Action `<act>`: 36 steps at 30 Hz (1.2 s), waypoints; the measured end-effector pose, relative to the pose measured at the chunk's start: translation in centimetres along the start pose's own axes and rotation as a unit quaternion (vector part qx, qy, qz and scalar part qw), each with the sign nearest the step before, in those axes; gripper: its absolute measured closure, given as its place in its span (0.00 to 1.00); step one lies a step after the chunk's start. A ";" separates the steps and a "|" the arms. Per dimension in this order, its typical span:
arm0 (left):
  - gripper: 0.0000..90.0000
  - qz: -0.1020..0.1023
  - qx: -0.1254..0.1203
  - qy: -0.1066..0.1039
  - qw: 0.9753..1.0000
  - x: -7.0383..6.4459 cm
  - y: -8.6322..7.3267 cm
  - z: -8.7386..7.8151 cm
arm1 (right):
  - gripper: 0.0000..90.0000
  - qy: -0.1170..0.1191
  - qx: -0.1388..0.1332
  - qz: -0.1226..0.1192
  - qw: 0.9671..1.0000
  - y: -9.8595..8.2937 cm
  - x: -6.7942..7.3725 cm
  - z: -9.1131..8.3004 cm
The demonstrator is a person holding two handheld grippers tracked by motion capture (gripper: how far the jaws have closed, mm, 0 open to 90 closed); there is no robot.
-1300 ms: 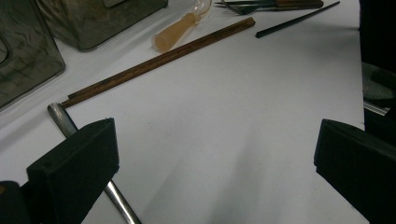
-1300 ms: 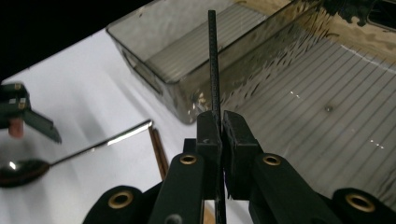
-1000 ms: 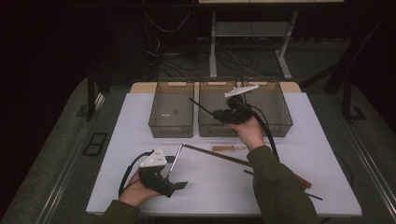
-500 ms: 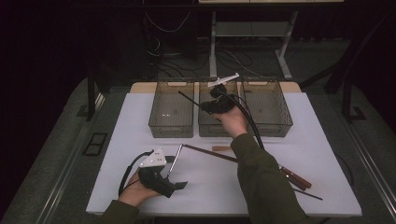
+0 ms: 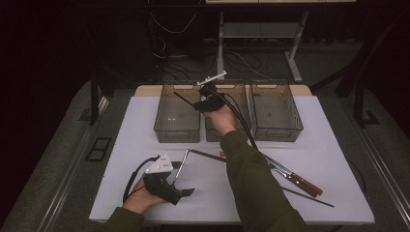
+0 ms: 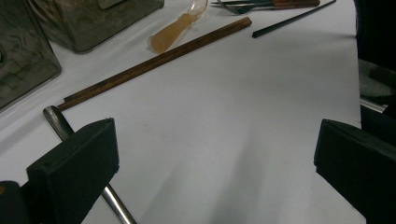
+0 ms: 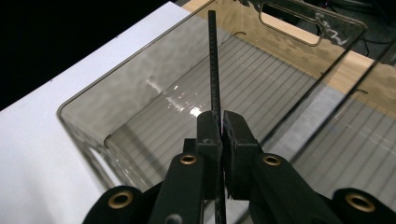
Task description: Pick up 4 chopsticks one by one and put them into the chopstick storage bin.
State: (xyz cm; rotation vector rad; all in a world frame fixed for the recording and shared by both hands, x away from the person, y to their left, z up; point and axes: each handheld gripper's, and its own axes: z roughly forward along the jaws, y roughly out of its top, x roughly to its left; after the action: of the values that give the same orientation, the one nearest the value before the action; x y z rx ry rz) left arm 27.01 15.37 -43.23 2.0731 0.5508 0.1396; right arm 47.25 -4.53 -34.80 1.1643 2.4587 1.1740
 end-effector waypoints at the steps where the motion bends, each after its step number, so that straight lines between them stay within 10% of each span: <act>1: 0.00 0.002 0.001 -0.001 1.000 0.0 0.0 0.0 | 0.96 -0.002 0.004 0.000 1.000 0.2 0.1 0.3; 26: 0.00 -0.002 -0.012 -0.013 1.000 0.0 0.2 -0.1 | 0.96 -0.041 0.043 0.008 0.998 3.6 1.8 7.3; 36: 0.00 0.000 -0.013 -0.013 1.000 0.0 0.2 -0.1 | 0.83 -0.040 0.035 -0.008 0.999 3.9 2.2 6.9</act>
State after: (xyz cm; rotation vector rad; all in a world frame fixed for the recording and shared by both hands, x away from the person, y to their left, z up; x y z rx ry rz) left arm 27.06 15.39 -42.99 2.0469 0.5311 0.1175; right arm 51.12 2.57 -36.24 1.1843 2.4623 1.0235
